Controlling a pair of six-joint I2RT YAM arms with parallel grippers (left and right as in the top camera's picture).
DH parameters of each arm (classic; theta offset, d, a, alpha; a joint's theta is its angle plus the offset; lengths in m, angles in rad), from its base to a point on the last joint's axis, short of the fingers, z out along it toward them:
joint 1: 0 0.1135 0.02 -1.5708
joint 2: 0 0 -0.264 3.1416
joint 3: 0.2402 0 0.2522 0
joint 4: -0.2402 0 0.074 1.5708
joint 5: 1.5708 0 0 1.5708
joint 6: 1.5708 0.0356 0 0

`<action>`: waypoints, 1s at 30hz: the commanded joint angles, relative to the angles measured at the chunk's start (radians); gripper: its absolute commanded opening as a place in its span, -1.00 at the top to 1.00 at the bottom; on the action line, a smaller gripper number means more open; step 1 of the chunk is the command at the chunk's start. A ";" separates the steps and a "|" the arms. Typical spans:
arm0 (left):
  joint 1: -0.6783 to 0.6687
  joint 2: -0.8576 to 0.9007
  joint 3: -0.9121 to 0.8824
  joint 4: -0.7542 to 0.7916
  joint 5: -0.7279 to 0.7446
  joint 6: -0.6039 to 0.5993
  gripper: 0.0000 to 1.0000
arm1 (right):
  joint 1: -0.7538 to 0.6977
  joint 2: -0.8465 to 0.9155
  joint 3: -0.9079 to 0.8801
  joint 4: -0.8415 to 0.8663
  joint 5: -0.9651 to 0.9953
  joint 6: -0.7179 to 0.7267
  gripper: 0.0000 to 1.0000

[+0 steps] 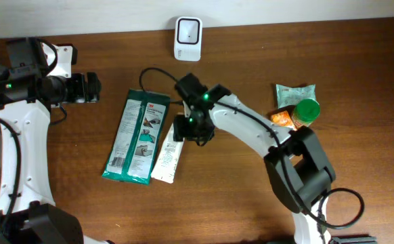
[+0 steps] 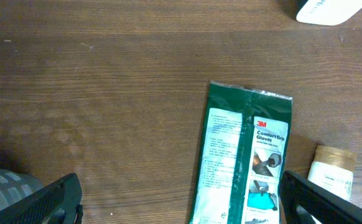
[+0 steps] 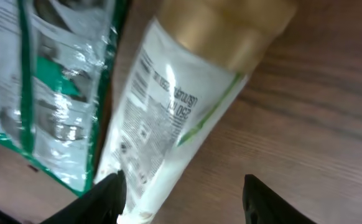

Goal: Scan the item barcode
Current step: 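Grasp the gold-capped white tube with the right gripper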

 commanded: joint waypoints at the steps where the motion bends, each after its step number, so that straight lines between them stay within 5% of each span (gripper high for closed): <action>1: 0.006 -0.008 0.006 0.003 0.011 0.016 -0.99 | 0.009 0.003 -0.094 0.104 0.013 0.029 -0.09; 8: 0.006 -0.008 0.006 0.003 0.011 0.016 -0.98 | -0.026 0.003 -0.120 0.229 0.106 0.019 0.32; 10: 0.006 -0.008 0.006 0.003 0.011 0.016 -0.98 | -0.074 0.002 -0.107 0.272 0.067 -0.074 0.45; 15: 0.006 -0.008 0.006 0.003 0.011 0.016 -0.98 | -0.120 0.002 -0.051 0.241 -0.175 -0.499 0.42; 17: 0.006 -0.008 0.006 0.003 0.011 0.016 -0.99 | -0.120 0.002 -0.041 0.185 -0.176 -0.403 0.05; 18: 0.006 -0.008 0.006 0.003 0.011 0.016 -0.98 | -0.117 0.002 -0.042 0.124 -0.177 -0.212 -0.11; 20: 0.006 -0.008 0.006 0.003 0.011 0.016 -0.98 | -0.094 0.002 -0.052 0.082 -0.177 -0.086 -0.22; 23: 0.006 -0.008 0.006 0.003 0.011 0.016 -0.98 | -0.026 0.003 -0.106 0.159 -0.134 -0.008 -0.20; 26: 0.006 -0.008 0.006 0.003 0.011 0.016 -0.98 | -0.006 0.003 -0.177 0.223 -0.080 0.096 0.02; 30: 0.006 -0.008 0.006 0.003 0.011 0.016 -0.98 | -0.013 0.003 -0.206 0.330 -0.034 0.106 -0.03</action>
